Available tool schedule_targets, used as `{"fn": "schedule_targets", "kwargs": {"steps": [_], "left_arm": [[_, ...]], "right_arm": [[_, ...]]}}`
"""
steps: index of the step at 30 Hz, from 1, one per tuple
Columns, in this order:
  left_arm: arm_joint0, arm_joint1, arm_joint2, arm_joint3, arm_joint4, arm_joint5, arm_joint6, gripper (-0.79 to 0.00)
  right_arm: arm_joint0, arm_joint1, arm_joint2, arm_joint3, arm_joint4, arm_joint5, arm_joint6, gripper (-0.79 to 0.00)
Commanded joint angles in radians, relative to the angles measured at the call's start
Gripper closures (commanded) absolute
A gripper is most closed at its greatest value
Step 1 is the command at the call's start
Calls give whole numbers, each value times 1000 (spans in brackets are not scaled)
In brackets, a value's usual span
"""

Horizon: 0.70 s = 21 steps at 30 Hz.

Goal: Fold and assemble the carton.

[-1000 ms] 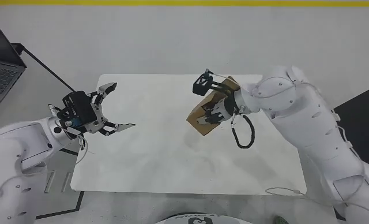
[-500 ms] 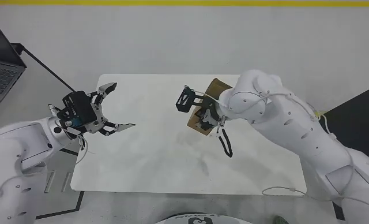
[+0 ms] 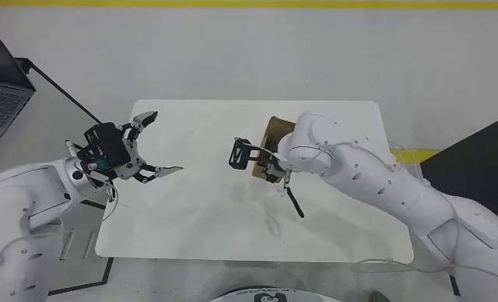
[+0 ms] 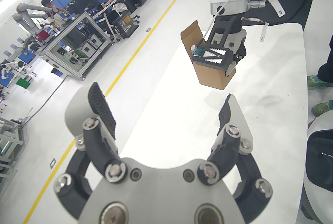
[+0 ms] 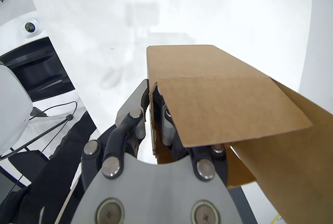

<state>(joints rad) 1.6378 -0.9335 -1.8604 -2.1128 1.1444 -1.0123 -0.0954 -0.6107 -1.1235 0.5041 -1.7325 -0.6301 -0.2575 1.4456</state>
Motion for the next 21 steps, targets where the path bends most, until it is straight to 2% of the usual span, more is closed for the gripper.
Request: {"fn": "schedule_targets", "kwargs": {"steps": [1,8,12,16,21], "left_arm": [[0,0,0,0,0,0,0,-785],[0,0,0,0,0,0,0,-785],[0,0,0,0,0,0,0,-785],[0,0,0,0,0,0,0,-785],[0,0,0,0,0,0,0,-785]], "right_arm": [[0,0,1,-1,0,1,1,0],[-3,0,0,-1,-4,1,-6,0],[-17,-3,-39,9,-119,-53,-44,0],[-13,-21,-85,38,-207,-83,-67,0],[3,-57,-127,116,-221,-109,-116,0]]}}
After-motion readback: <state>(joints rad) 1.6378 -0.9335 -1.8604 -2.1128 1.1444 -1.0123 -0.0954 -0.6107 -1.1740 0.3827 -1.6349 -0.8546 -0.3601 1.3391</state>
